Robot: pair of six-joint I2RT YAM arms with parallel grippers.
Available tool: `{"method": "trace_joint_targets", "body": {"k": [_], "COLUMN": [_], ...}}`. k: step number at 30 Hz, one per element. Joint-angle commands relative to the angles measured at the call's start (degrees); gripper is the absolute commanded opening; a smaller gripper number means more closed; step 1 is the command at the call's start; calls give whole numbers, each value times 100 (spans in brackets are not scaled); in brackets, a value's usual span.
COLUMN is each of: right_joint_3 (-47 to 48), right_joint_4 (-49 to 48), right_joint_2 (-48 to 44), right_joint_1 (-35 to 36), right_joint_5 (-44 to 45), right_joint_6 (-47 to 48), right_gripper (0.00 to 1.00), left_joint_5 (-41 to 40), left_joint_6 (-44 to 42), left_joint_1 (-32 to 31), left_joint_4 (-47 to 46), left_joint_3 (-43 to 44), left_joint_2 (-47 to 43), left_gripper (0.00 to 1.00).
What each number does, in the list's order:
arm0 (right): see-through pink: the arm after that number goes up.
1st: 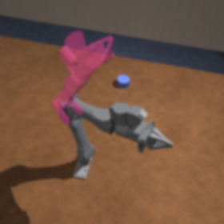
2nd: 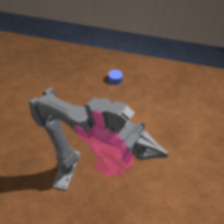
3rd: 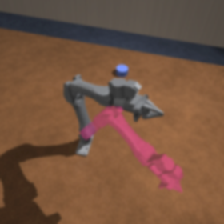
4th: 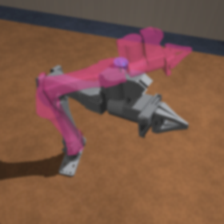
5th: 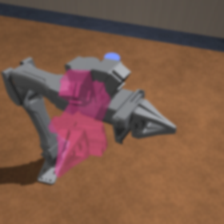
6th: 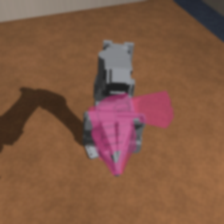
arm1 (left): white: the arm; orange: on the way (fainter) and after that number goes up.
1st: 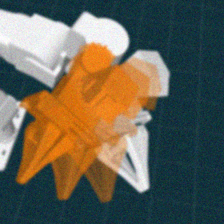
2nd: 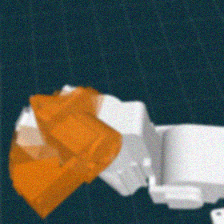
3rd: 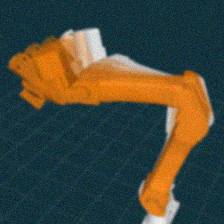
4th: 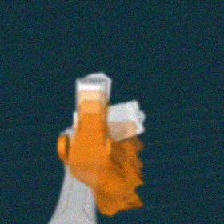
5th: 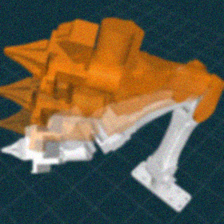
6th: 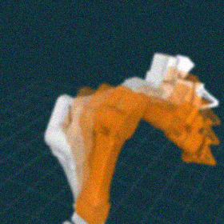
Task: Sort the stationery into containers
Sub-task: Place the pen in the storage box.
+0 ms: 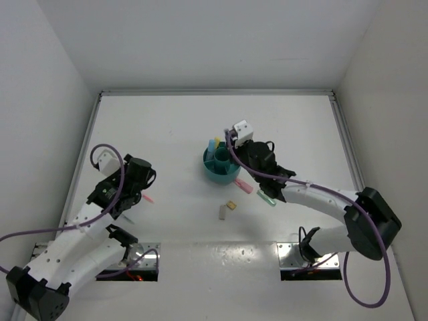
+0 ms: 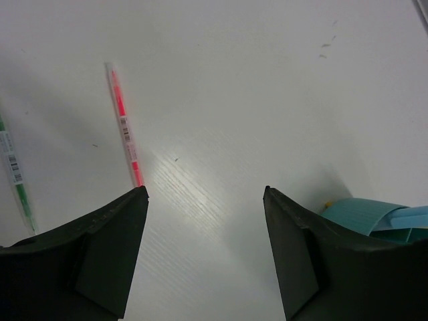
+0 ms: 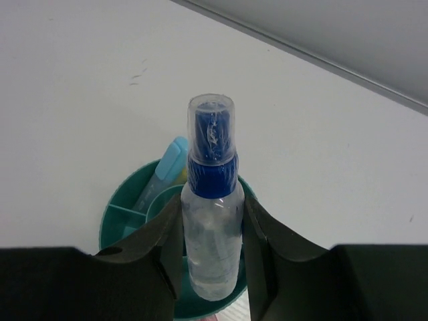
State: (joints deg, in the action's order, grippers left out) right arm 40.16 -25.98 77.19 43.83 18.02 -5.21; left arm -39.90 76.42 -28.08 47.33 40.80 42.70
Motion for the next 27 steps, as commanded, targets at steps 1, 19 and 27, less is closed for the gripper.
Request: {"method": "trace_joint_targets", "body": {"k": [1,19,27], "right_joint_3": [-463,-985,-870], "right_joint_4": [-1970,-4513,-5014], "right_joint_2": [-143,797,1387], "right_joint_1": [-111,-165,-270], "right_joint_5": [-439,-1019,-1310], "right_joint_6": [-296,143,3], "right_gripper": [0,0,0], "left_joint_5": [96,263,316], "left_joint_6": [75,-40,-92], "left_joint_1": [57,57,57], "left_joint_4": [-330,-611,-611], "left_joint_3": [-19,-186,-239], "left_joint_2": [134,301,240], "left_gripper": [75,74,74]}}
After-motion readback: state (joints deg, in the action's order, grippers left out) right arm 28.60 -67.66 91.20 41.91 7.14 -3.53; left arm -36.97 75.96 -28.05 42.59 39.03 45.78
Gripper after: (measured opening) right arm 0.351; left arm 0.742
